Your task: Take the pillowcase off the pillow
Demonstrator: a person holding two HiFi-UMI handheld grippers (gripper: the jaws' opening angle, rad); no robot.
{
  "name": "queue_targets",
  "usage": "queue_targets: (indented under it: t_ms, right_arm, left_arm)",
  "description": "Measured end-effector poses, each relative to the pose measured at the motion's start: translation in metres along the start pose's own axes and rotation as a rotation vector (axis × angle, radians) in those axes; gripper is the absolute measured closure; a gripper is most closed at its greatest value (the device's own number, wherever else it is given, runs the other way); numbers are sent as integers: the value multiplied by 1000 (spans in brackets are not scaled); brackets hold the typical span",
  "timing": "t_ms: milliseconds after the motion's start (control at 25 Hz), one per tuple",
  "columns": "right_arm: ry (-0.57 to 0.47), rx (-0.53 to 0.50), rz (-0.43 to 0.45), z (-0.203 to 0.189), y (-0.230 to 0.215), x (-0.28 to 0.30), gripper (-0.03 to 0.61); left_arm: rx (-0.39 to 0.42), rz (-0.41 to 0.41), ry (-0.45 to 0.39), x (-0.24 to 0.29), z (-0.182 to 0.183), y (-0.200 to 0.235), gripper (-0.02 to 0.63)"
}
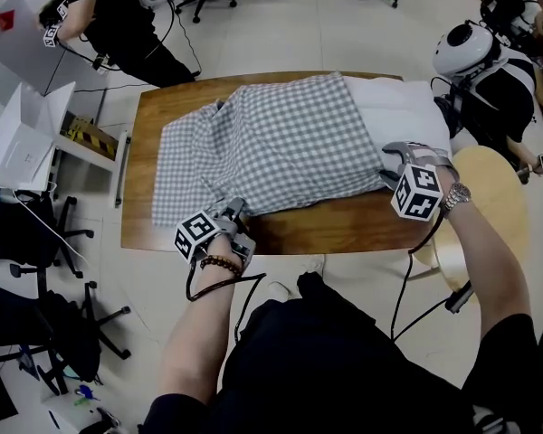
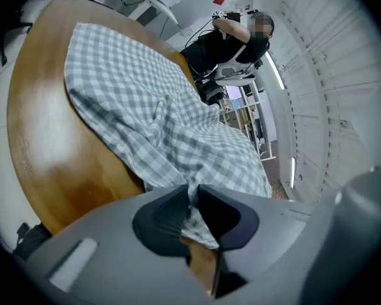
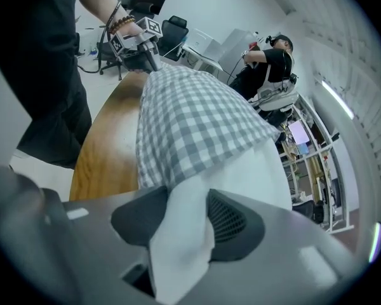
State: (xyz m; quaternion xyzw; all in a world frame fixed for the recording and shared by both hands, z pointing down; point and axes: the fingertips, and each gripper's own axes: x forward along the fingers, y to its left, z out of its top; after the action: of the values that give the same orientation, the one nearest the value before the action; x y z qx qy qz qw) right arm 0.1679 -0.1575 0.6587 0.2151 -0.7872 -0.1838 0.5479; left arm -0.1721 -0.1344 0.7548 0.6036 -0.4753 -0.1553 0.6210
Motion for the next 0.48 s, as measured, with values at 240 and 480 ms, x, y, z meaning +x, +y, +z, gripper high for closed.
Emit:
queue_targets:
  t_ms: [240, 480]
  right_arm:
    - [-20, 6, -48, 5, -7, -15, 508]
    - [-21, 23, -66, -2, -6, -20, 552]
  left_arm:
    - [196, -17, 24, -16, 8, -36, 589]
    - [241, -36, -14, -25, 13, -50, 600]
